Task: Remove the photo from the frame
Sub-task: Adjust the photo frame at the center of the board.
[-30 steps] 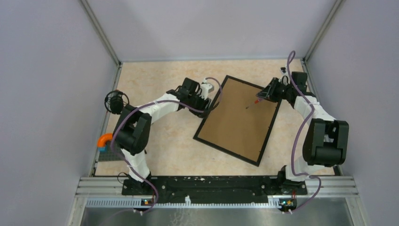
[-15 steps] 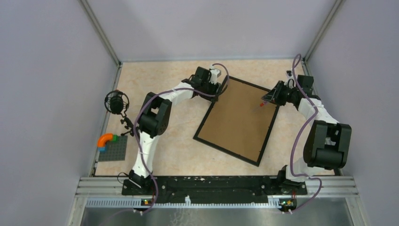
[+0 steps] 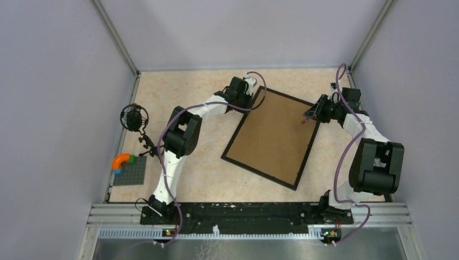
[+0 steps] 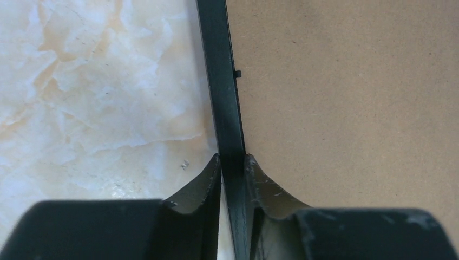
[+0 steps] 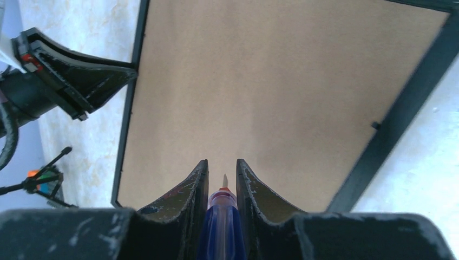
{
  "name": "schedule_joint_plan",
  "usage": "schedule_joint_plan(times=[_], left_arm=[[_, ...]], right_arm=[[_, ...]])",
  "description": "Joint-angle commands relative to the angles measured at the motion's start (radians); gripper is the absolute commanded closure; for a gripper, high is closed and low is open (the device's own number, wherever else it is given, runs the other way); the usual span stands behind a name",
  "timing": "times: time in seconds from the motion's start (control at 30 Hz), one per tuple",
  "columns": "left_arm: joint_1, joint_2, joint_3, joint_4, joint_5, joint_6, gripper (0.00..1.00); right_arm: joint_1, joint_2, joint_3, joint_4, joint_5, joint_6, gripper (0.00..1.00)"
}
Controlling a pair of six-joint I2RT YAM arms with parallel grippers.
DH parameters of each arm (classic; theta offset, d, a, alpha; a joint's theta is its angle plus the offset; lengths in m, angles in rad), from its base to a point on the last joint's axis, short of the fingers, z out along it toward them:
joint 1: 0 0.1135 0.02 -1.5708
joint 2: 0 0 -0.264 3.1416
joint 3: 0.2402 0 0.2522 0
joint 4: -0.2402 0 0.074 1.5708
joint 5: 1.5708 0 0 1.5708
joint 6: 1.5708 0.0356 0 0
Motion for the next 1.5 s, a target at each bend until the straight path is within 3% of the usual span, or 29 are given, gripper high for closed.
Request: schedule_joint_plan(times=[0.0,0.2,0.33,0.6,0.8,0.9,1.13,1.3,1.47], left_arm=[[0.048,0.023,0.002,-0.019,-0.210,-0.013,0.82],[0.135,-0.018,-0.068,-0.067,-0.273,-0.137,0.97],[0.195,-0.065,-0.149,-0.092,-0.224,-0.213,0.99],[0.213,-0.221,-0.398,-0.011,-0.152,-0.335,0.97],[0.259,-0.301,-0.575,0.071,0.035,-0.500,0.94],[0.265,-0.336,-0.616,0.137,0.104,-0.527,0.87],[0.281,-0.524,-0.767,0.191,0.149,-0.432,0.62],[0.266,-0.560,-0.802,0.077,0.141,-0.261,0.56],[0.238,-0.578,-0.887,0.101,0.121,-0.196,0.55]], right_arm=[[-0.010,0.009,0.019,0.011,0.086,-0.046,1.00],[-0.013,0.037,0.038,0.018,0.127,-0.062,1.00],[-0.012,0.072,0.040,0.047,0.141,-0.061,1.00],[0.008,0.154,0.080,0.103,0.099,-0.020,1.00],[0.030,0.147,0.106,0.123,0.008,0.024,1.00],[0.074,0.107,0.083,0.140,-0.033,0.066,1.00],[0.238,0.023,0.003,0.209,-0.087,0.176,1.00],[0.380,0.049,-0.003,0.179,-0.023,0.117,1.00],[0.376,0.107,0.016,0.112,0.040,0.051,1.00]])
